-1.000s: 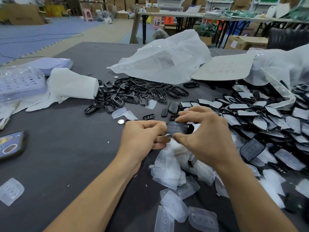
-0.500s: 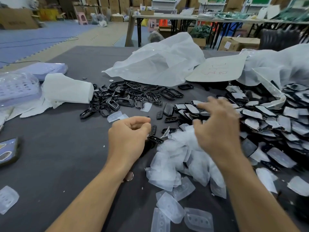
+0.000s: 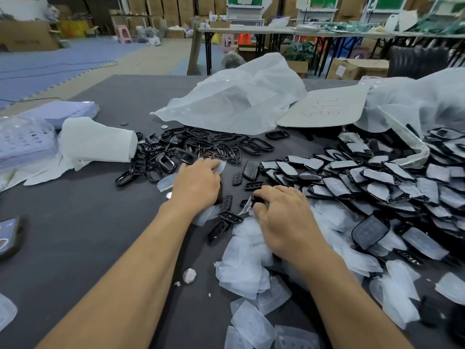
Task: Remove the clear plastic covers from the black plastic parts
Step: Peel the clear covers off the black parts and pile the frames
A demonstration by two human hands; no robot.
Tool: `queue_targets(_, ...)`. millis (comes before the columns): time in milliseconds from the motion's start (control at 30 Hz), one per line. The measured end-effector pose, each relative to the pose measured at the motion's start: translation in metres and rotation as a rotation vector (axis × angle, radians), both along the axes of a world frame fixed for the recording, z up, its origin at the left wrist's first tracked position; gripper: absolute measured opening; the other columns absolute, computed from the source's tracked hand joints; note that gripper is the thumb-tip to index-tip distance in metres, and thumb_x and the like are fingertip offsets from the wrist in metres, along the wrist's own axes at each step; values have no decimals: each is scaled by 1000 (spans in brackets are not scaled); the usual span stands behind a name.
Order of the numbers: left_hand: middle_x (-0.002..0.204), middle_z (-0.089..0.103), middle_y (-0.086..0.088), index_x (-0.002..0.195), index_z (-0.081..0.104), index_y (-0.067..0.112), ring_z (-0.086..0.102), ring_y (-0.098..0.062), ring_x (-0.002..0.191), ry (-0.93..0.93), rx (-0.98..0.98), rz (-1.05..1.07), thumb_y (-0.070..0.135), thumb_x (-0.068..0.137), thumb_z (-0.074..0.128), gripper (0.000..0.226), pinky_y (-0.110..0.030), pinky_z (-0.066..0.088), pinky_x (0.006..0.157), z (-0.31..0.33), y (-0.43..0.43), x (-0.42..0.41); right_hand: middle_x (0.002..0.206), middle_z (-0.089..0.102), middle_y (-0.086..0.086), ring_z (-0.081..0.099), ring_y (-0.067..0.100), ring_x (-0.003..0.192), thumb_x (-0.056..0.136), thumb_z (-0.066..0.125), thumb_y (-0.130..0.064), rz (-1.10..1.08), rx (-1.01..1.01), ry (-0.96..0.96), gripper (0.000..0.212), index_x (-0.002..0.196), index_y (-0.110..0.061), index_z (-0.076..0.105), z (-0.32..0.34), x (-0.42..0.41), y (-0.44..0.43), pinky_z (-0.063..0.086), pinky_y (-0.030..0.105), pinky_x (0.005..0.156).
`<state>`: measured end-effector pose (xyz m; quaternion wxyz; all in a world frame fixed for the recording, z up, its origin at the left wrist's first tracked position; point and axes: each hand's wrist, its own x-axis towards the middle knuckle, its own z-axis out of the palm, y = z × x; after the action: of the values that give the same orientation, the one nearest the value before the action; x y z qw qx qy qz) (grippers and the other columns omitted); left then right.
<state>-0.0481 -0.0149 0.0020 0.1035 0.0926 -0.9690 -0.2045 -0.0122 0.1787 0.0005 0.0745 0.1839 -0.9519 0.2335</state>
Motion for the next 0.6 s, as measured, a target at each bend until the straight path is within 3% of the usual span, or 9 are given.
queue_targets(67, 107, 77, -8, 116, 76, 30, 64, -34, 106, 65, 23, 48, 16, 100, 53, 31, -42, 42, 109, -1, 2, -1, 138, 62, -8, 43, 14, 133, 103, 52, -30, 1, -5, -4, 36, 138, -24, 62, 0, -1, 0, 16, 30, 117)
queue_targets(100, 100, 79, -6, 109, 79, 32, 66, -33, 102, 107, 30, 81, 17, 99, 56, 29, -40, 47, 103, -2, 3, 2, 139, 62, -7, 43, 15, 133, 103, 52, -30, -1, -3, -8, 37, 138, -24, 61, 0, -1, 0, 16, 30, 118)
queue_targets(200, 96, 81, -3, 113, 79, 31, 69, -33, 98, 286, 20, 127, 16, 99, 60, 28, -35, 49, 89, -4, 6, 13, 137, 62, -6, 44, 15, 132, 102, 54, -30, -7, -6, -26, 36, 137, -23, 63, 3, 2, -1, 17, 31, 118)
queue_targets(267, 95, 81, 0, 121, 76, 32, 71, -24, 93, 458, 68, 191, 16, 98, 60, 32, -29, 45, 83, 2, 8, 22, 136, 63, -6, 46, 17, 132, 101, 56, -27, -11, -42, -26, 34, 133, -23, 66, 6, 4, -1, 19, 31, 119)
queue_targets(367, 84, 79, 17, 118, 77, 29, 69, 9, 82, 618, 442, 257, 18, 89, 66, 33, -8, 46, 92, 11, 14, 39, 139, 63, -4, 44, 18, 137, 98, 58, -18, -41, -147, -2, 34, 129, -22, 69, 12, 9, 0, 23, 30, 119)
queue_targets(400, 79, 77, 22, 117, 77, 29, 70, 10, 79, 584, 615, 246, 18, 84, 68, 36, -15, 52, 96, 11, 17, 46, 143, 61, -4, 39, 17, 141, 97, 59, -17, -44, -155, -4, 36, 132, -23, 68, 14, 11, 2, 23, 30, 120)
queue_targets(467, 75, 78, 18, 111, 78, 34, 74, -2, 75, 477, 859, 211, 17, 74, 72, 41, -32, 60, 89, 8, 23, 64, 142, 62, -4, 37, 16, 143, 96, 61, -17, -28, -129, -7, 40, 135, -25, 65, 18, 14, 5, 23, 28, 120)
queue_targets(533, 78, 79, 13, 99, 80, 43, 72, -5, 68, 434, 921, 147, 17, 68, 72, 41, -30, 59, 76, 3, 29, 82, 125, 71, -2, 53, 15, 127, 95, 64, -22, -18, -166, -24, 42, 136, -31, 64, 22, 19, 7, 35, 26, 109)
queue_targets(600, 79, 80, 11, 89, 82, 44, 70, -6, 66, 425, 916, 84, 18, 65, 73, 36, -28, 57, 68, -1, 32, 96, 102, 77, -9, 67, 7, 94, 91, 70, -30, 22, -342, -121, 41, 131, -38, 65, 28, 25, 4, 49, 19, 86)
